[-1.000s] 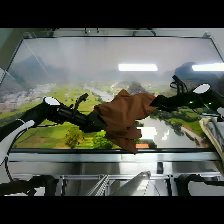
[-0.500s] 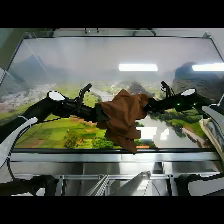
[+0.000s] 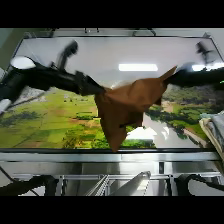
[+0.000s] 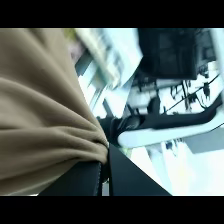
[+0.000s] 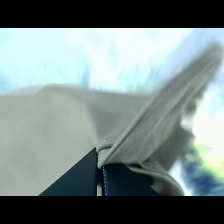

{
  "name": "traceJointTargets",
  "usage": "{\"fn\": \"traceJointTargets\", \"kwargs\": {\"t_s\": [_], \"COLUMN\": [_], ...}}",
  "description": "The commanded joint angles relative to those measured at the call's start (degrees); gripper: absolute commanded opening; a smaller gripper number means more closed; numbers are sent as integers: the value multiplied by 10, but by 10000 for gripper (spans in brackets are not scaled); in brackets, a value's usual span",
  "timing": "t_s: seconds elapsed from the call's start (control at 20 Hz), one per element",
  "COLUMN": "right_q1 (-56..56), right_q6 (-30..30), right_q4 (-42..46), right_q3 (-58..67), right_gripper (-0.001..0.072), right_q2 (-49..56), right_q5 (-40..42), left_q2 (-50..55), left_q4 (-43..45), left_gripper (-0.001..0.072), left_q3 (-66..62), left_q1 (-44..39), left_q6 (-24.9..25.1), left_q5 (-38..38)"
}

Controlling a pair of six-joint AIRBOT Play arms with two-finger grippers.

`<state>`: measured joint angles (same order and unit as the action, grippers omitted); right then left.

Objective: Fold the shirts.

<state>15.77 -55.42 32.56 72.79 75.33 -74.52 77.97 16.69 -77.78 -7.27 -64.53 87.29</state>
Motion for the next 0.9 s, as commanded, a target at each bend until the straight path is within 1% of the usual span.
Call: {"fn": "traceJointTargets", "kwargs": {"t_s": [0.0,0.1,0.25,0.35,0.45,0.55,0.65,0.7,0.75,0.85], "right_q1": [70,85,85,85,85,85,85,85,84,69], "right_q6": [-11,-7,-8,-6,1,-5,-21,-21,-20,-8], "right_q4": [2,-26,-28,-28,-28,-30,-53,-75,-102,-116], "right_q3": [46,48,48,48,48,46,24,1,-33,-113], "right_gripper": [15,15,15,15,16,16,16,16,16,16], "right_q2": [-179,-290,-426,-495,-530,-522,-483,-461,-438,-390], "right_q5": [28,59,87,121,132,99,45,21,2,-2], "left_q2": [-72,-120,-191,-229,-250,-250,-235,-221,-203,-156], "left_q4": [-17,-16,-17,-16,-11,4,18,17,17,17], "left_gripper": [14,16,20,22,23,23,23,23,23,23], "left_q3": [-114,-155,-172,-171,-171,-160,-113,-78,-38,39], "left_q1": [75,110,136,139,139,139,139,137,130,117], "left_q6": [-41,-41,-47,-54,-54,-54,-53,-51,-38,-23], "left_q5": [36,38,42,44,47,45,43,42,43,42]}}
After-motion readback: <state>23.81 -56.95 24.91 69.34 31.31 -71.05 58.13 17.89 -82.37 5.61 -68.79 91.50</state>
